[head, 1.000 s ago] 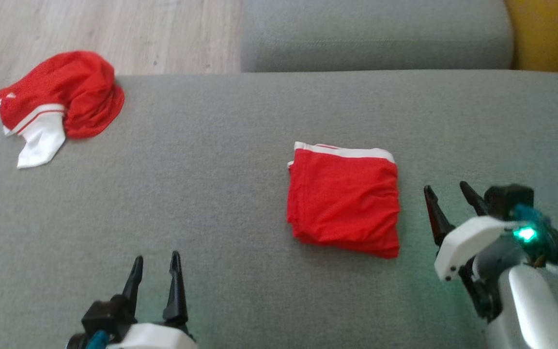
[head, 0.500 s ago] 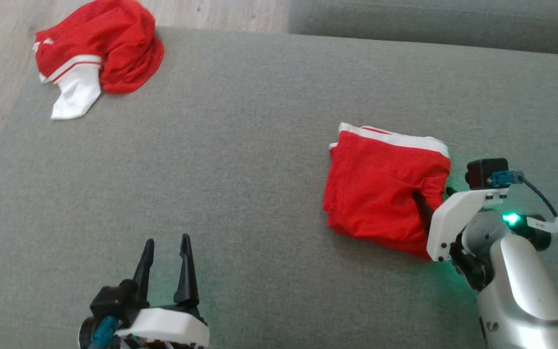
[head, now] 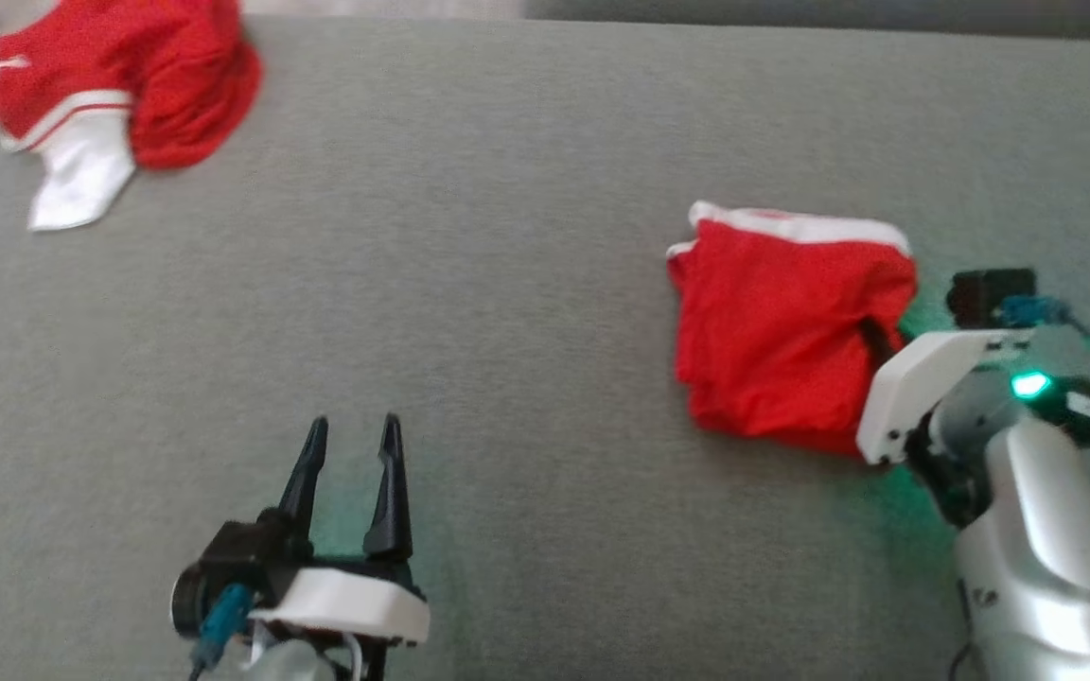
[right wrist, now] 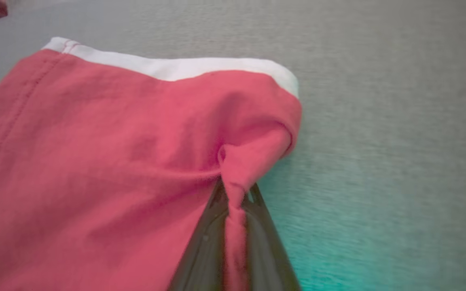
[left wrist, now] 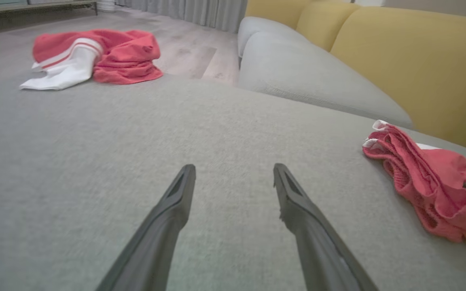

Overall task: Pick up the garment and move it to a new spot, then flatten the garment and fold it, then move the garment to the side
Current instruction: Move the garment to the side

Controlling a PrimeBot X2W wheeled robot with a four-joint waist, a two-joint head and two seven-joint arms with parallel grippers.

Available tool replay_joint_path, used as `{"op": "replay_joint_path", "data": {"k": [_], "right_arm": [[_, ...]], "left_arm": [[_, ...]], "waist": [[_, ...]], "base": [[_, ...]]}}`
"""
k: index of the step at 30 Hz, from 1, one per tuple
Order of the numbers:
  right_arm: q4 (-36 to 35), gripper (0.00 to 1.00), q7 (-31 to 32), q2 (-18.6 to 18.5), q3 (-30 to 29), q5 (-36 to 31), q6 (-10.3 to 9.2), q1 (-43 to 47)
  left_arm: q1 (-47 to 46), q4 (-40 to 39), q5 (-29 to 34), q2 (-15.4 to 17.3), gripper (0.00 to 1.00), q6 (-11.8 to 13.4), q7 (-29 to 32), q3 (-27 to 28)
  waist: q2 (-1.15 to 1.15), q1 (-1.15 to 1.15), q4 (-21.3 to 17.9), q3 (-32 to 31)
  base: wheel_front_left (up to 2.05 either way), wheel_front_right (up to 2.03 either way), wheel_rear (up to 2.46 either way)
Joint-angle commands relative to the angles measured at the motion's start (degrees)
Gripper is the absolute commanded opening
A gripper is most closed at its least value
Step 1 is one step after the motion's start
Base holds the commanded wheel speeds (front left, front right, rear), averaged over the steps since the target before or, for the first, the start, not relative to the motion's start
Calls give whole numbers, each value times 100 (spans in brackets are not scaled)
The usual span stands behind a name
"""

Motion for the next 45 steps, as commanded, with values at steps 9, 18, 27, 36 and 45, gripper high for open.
{"op": "replay_joint_path", "data": {"k": [9, 18, 27, 36, 45], "right_arm": [[-394, 0, -313, -247, -261, -171, -4, -509], [-75, 0, -654, -30, -389, -149, -4, -911], [475, 0, -684, -492, -520, -363, -4, -1491], [749, 0, -499, -1492, -696, -595, -4, -2180], [1092, 6, -552, -2224, -893, -654, -4, -2492]], "left_arm": [[-621, -417, 318, 231, 100, -25, 155, -9], [-911, -845, 578, 508, 100, -10, 680, -226], [-1038, -1051, 625, 504, 100, 50, 800, -293], [-1017, -1155, 584, 547, 100, 166, 661, -141], [-1099, -1245, 628, 536, 100, 210, 642, -175]], "waist": [[0, 0, -1693, 537], [0, 0, -2838, 811], [0, 0, -2328, 966], [0, 0, -1614, 1317], [0, 0, -1284, 1617]], "base": [[0, 0, 0], [0, 0, 0], [0, 0, 0], [0, 0, 0], [0, 0, 0]]}}
